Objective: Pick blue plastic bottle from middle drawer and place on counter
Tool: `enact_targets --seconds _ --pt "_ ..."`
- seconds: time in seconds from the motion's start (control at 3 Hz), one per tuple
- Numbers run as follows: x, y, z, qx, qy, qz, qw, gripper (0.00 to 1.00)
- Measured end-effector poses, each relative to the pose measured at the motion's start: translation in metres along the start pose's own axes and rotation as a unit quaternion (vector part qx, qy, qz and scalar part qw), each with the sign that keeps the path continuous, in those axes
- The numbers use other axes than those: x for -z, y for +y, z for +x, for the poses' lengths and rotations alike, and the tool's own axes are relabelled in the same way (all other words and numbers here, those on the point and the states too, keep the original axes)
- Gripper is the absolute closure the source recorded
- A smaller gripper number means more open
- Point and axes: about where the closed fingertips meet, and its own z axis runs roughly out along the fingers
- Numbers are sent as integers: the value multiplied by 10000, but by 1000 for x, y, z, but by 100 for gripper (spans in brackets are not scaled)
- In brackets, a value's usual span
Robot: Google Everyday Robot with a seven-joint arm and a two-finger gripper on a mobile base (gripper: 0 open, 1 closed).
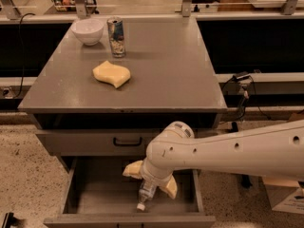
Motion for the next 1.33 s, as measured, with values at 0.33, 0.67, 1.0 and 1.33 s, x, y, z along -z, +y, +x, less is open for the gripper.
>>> enact_targets --seconds 0.33,0.67,1.0,1.33 --pt "-18 -3 10 89 111 65 9999 0" --pt "-42 -11 22 279 245 155 9992 0" --pt "-61 -16 31 443 260 287 9983 0" --pt "-81 -13 34 535 89 402 9977 0"
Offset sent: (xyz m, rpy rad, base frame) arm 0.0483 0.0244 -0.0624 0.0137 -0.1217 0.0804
